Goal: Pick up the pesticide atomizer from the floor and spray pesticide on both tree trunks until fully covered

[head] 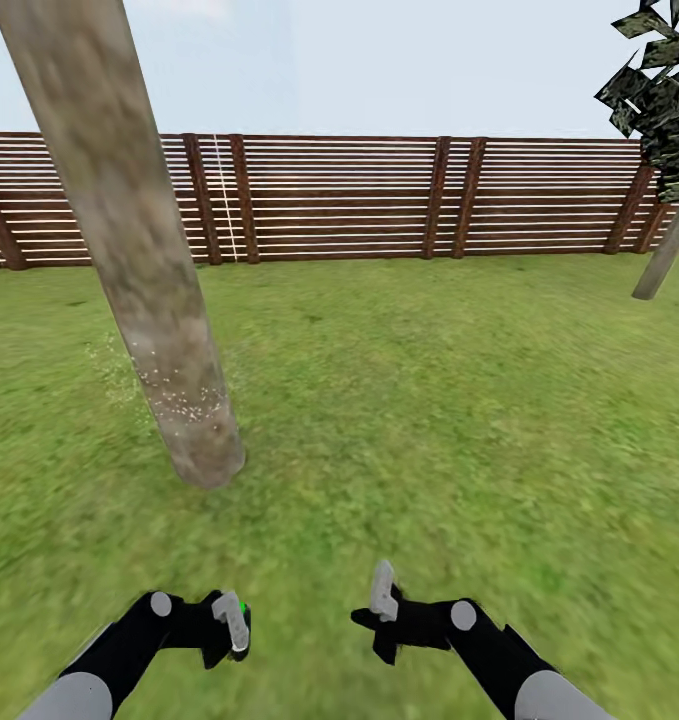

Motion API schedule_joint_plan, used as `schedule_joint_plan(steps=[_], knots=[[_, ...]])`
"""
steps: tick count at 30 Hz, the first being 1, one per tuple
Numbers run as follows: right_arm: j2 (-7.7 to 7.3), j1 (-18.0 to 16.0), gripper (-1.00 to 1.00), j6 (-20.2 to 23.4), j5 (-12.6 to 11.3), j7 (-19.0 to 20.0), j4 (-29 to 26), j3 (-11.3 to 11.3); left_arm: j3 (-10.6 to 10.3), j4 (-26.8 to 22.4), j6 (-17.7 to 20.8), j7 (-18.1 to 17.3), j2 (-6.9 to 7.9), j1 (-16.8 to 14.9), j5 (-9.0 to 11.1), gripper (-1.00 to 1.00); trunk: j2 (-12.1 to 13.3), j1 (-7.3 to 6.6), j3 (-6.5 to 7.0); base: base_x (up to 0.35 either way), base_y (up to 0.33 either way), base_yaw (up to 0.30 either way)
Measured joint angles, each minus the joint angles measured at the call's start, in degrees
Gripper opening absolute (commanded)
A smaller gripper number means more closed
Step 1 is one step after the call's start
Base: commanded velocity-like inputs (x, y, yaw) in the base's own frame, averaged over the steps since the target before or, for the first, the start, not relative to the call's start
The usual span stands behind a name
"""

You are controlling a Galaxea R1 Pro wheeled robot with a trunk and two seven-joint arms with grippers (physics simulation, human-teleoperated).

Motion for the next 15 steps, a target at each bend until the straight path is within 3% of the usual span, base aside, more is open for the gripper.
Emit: schedule_joint_plan(steps=[3, 5, 9, 15], knots=[[2.05, -0.41, -1.00, -0.02, 0.12, 2.06, -0.43, 0.00, -3.30, -0.05, 0.08, -0.07, -2.61, 0.00, -0.10, -1.00, 0.00, 0.00, 0.00, 0.000, 0.000, 0.000], [3.05, -0.56, -1.00, -0.02, 0.15, 2.27, -0.47, 0.00, -4.27, -0.07, 0.04, -0.06, -4.20, 0.00, -0.11, -1.00, 0.00, 0.00, 0.00, 0.000, 0.000, 0.000], [3.40, -0.58, -1.00, -0.01, 0.16, 2.31, -0.47, -0.01, -8.31, -0.22, 0.06, 0.02, -6.30, -0.08, -0.36, -1.00, 0.00, 0.00, 0.00, 0.000, 0.000, 0.000], [3.39, -0.58, -1.00, -0.10, 1.49, 2.31, -0.38, -0.09, -8.88, -0.25, -0.45, -1.20, -7.58, -0.12, -0.51, -1.00, 0.00, 0.00, 0.00, 0.000, 0.000, 0.000]])
